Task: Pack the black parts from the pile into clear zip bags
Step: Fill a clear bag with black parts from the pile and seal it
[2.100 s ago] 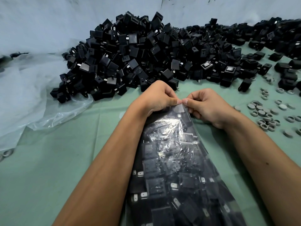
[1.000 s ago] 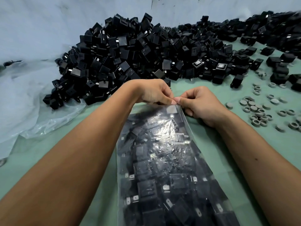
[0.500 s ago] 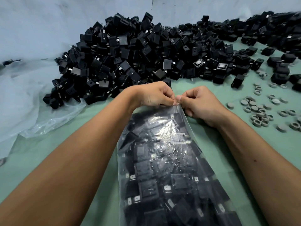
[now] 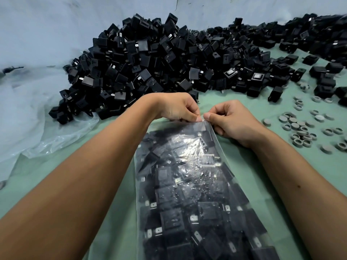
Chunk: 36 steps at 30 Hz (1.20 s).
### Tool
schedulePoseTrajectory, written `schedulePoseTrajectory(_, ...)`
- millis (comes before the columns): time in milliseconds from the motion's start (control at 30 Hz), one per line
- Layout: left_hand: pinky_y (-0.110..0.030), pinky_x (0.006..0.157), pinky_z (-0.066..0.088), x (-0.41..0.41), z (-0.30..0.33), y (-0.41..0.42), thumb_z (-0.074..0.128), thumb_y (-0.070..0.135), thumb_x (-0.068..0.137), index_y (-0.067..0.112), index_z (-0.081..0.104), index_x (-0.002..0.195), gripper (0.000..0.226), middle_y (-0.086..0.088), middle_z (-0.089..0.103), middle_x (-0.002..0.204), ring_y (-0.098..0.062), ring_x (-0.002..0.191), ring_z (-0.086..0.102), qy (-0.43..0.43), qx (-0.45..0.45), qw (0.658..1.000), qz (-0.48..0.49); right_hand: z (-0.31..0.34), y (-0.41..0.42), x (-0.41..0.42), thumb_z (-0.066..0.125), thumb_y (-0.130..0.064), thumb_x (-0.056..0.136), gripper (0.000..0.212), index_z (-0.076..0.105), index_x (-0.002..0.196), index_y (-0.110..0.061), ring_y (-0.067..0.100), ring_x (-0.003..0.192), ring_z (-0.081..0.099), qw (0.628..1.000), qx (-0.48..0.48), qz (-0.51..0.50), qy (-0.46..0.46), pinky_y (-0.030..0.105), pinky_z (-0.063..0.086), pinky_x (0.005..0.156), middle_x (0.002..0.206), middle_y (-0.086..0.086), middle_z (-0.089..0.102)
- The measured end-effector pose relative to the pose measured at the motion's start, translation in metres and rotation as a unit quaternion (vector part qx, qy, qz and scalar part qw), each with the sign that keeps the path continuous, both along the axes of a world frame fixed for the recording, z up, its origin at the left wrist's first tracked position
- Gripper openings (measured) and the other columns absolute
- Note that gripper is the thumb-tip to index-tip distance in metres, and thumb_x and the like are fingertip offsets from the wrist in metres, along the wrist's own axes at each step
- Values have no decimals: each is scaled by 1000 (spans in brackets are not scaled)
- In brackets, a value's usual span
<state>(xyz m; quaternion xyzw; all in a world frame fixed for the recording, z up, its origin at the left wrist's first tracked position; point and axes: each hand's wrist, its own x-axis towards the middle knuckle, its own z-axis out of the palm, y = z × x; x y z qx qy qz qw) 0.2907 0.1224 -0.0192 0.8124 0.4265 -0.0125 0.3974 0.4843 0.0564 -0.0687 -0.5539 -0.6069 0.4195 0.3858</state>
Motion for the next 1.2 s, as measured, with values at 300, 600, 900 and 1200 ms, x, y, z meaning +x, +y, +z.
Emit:
schedulePoseTrajectory(300, -28, 66, 36, -2, 1, -5, 61, 26, 103, -4, 69, 95, 32, -6, 50, 75, -15, 67, 42, 9, 47, 999, -16, 1, -2, -3, 64, -18, 103, 29, 67, 83, 4, 8, 32, 30, 1000, 2, -6, 4, 14, 23, 36, 46, 5, 50)
schedulePoseTrajectory(600, -23, 66, 51, -43, -6, -16, 66, 46, 93, 7, 71, 98, 39, -2, 66, 83, -12, 72, 62, -100, -48, 992, 62, -2, 0, -9, 60, -21, 105, 31, 64, 76, -10, 5, 33, 40, 1000, 8, -29, 2, 16, 32, 35, 46, -3, 54)
schedulePoseTrajectory(900, -25, 58, 55, -48, -17, -13, 82, 28, 80, 13, 76, 83, 16, -3, 71, 75, -15, 64, 67, -179, -151, 955, 183, 2, -2, -10, 54, -22, 108, 33, 57, 77, -14, 4, 33, 37, 999, -20, -5, 40, 17, 28, 32, 47, -10, 50)
schedulePoseTrajectory(1200, -24, 55, 55, -43, -22, -8, 74, 7, 91, 11, 80, 77, 16, -6, 69, 68, -13, 57, 66, -193, -150, 947, 207, 41, 30, -2, 65, -30, 100, 33, 75, 71, -19, 10, 53, 62, 966, -121, 192, -125, 21, 44, 43, 63, -2, 68)
